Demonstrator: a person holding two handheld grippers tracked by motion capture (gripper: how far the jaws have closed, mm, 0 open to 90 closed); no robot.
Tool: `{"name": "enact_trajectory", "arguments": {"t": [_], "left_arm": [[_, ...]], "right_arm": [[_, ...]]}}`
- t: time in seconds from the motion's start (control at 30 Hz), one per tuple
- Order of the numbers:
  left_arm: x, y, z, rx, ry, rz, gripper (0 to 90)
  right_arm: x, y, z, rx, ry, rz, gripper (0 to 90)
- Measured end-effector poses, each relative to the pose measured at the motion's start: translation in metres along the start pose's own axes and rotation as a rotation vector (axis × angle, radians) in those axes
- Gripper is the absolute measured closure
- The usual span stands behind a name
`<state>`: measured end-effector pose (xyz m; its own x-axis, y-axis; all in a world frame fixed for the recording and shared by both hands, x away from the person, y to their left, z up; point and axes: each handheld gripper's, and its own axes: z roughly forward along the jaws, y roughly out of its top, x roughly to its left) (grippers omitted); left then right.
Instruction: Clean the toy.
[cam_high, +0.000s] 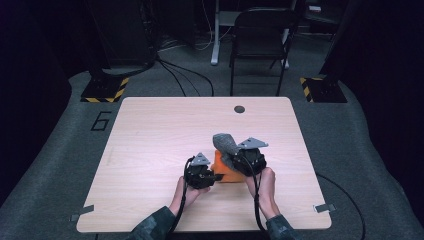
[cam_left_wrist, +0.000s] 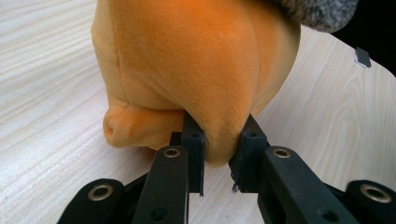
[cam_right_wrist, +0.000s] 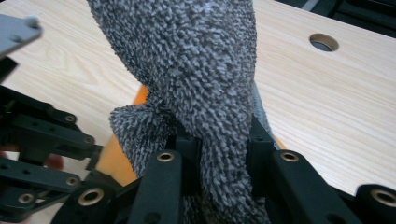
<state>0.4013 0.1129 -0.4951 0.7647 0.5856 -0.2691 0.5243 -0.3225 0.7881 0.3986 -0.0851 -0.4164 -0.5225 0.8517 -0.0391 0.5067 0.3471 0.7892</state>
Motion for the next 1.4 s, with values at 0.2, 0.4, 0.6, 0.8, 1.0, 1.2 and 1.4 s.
{"name": "enact_trajectory", "arguments": {"t": [0.2, 0.4, 0.6, 0.8, 1.0, 1.2, 1.4], "left_arm": [[0.001, 0.000, 0.000, -0.006, -0.001, 0.006, 77.7], [0.001, 0.000, 0.001, -0.007, -0.006, 0.003, 77.6], [0.001, -0.001, 0.001, -0.005, -0.010, 0.003, 77.5], [0.002, -0.001, 0.001, -0.006, -0.011, 0.002, 77.5], [0.003, -0.001, 0.001, -0.012, -0.019, 0.009, 77.5], [0.003, -0.001, 0.001, -0.018, -0.020, 0.001, 77.5], [0.003, -0.001, 0.000, -0.018, -0.017, 0.000, 77.5]], "right_arm": [[-0.012, -0.004, -0.004, 0.010, -0.037, 0.006, 73.1], [-0.028, -0.012, -0.004, 0.027, -0.068, 0.042, 73.0], [-0.050, -0.027, 0.004, 0.063, -0.101, 0.096, 73.0], [-0.069, -0.043, 0.016, 0.124, -0.117, 0.181, 73.1], [-0.082, -0.057, 0.033, 0.199, -0.098, 0.217, 73.1], [-0.086, -0.063, 0.040, 0.259, -0.089, 0.232, 73.0], [-0.090, -0.042, 0.003, 0.147, -0.102, 0.258, 73.1]]}}
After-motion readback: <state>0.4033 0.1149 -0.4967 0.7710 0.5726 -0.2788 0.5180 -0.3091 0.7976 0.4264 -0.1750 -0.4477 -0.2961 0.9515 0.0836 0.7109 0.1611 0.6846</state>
